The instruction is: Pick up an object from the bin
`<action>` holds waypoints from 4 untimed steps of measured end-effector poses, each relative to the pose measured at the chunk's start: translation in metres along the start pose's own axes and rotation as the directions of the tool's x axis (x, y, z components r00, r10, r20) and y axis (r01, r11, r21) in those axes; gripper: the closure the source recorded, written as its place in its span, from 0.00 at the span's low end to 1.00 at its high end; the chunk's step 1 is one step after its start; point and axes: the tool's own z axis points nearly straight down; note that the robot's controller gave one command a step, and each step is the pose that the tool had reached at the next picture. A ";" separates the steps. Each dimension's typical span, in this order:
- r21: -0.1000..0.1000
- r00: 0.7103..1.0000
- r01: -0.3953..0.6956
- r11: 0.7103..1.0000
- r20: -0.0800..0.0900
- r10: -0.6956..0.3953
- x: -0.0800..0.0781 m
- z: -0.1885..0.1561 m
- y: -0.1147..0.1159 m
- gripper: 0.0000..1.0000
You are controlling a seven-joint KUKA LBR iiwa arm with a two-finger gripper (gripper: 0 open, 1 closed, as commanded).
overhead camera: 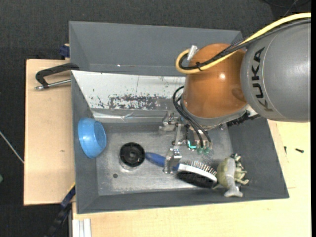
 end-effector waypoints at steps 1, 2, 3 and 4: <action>0.001 0.999 0.038 0.999 -0.001 -0.038 -0.021 0.115 -0.006 0.00; -0.003 0.958 -0.288 0.958 0.005 0.288 -0.020 0.131 -0.041 0.00; -0.005 0.957 -0.289 0.957 0.011 0.289 -0.021 0.130 -0.041 1.00; -0.006 0.971 -0.238 0.971 0.017 0.238 -0.022 -0.021 -0.043 1.00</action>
Offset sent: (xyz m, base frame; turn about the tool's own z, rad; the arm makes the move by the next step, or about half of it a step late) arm 0.0213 -0.0063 -0.1116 -0.0373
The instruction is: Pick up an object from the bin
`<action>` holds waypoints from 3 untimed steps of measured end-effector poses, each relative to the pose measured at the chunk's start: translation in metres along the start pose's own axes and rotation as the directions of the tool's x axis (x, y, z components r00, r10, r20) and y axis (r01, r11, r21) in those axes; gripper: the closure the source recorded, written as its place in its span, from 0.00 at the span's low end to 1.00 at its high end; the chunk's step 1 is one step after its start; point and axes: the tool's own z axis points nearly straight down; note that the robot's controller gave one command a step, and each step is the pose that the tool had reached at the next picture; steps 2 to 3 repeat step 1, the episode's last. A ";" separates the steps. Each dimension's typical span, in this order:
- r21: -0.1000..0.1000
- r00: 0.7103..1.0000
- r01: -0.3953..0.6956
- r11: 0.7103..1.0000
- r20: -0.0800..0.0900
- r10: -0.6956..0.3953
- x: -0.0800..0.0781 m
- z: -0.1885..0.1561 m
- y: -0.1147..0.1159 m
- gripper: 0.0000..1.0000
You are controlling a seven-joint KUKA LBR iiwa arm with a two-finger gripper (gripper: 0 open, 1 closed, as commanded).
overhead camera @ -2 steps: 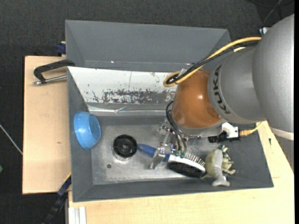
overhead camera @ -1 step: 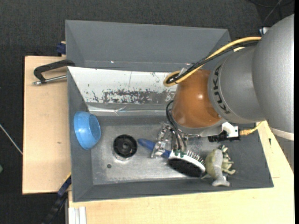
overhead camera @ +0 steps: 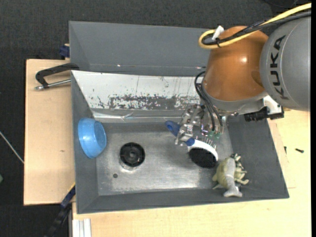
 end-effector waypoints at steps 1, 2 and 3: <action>0.002 0.978 0.209 0.978 -0.006 -0.209 -0.029 0.006 -0.005 1.00; 0.002 0.978 0.209 0.978 -0.006 -0.209 -0.029 0.006 -0.005 1.00; 0.002 0.978 0.209 0.978 -0.006 -0.209 -0.029 0.006 -0.005 1.00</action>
Offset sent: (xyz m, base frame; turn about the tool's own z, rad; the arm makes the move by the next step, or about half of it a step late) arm 0.0254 -0.0114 -0.0057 -0.2112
